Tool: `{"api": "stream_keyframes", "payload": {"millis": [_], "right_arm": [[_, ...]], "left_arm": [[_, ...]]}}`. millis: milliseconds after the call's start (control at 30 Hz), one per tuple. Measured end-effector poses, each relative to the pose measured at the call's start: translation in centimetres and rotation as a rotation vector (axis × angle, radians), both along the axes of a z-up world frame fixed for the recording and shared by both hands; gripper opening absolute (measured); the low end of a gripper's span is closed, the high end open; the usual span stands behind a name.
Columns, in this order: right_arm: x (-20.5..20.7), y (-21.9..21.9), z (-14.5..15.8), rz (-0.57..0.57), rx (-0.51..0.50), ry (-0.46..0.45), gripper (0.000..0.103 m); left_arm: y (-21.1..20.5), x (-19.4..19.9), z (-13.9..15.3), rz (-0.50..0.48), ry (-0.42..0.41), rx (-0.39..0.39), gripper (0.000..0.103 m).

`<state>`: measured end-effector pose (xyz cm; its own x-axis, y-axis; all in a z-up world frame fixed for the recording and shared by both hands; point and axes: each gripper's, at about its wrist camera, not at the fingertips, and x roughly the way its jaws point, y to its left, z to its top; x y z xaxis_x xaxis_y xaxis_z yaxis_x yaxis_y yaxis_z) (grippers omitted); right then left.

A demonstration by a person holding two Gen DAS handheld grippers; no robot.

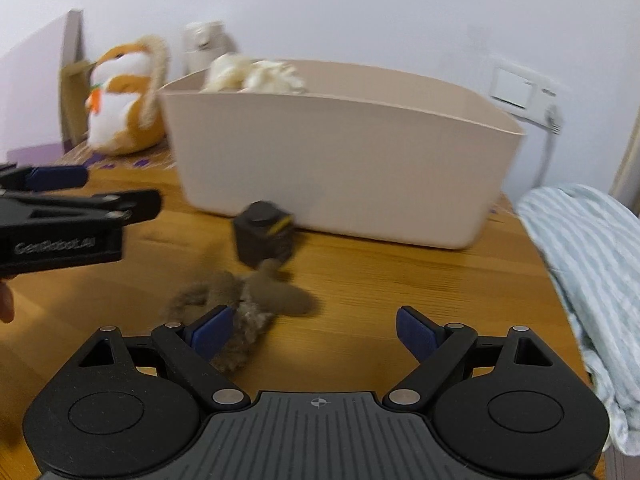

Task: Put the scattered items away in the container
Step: 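Move left gripper to the black cube while right moves to the fuzzy ring toy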

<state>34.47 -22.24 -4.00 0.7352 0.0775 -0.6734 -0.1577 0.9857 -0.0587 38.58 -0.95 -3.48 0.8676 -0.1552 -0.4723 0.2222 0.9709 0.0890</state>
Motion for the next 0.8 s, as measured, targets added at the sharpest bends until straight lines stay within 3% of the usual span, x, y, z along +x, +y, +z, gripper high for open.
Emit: {"api": "stream_keyframes", "payload": {"millis": [233,367,500,633,800], "right_arm": [[0.7,0.1,-0.4,-0.052,-0.048,0.007,0.091],[1.0,-1.6,-0.8,-0.118,-0.096,0.025,0.089],[0.9,-4.3,-1.1,-0.177,-0.068,0.035,0.089],[0.4,-6.1,-0.4,-0.199,-0.013,0.012,0.088],[0.4,-4.8,0.7,-0.114,0.024,-0.027,0.089]], "left_arm": [[-0.1,-0.2,0.0,-0.046,0.007,-0.018,0.085],[-0.9,-0.1,-0.2,-0.091,0.028,-0.053,0.085],[-2.4,-0.3,-0.6,-0.128,0.040,-0.053,0.085],[-3.0,-0.3,-0.4,-0.078,0.004,-0.050,0.085],[-1.8,-0.2,0.3,-0.011,-0.028,-0.054,0.085]]}}
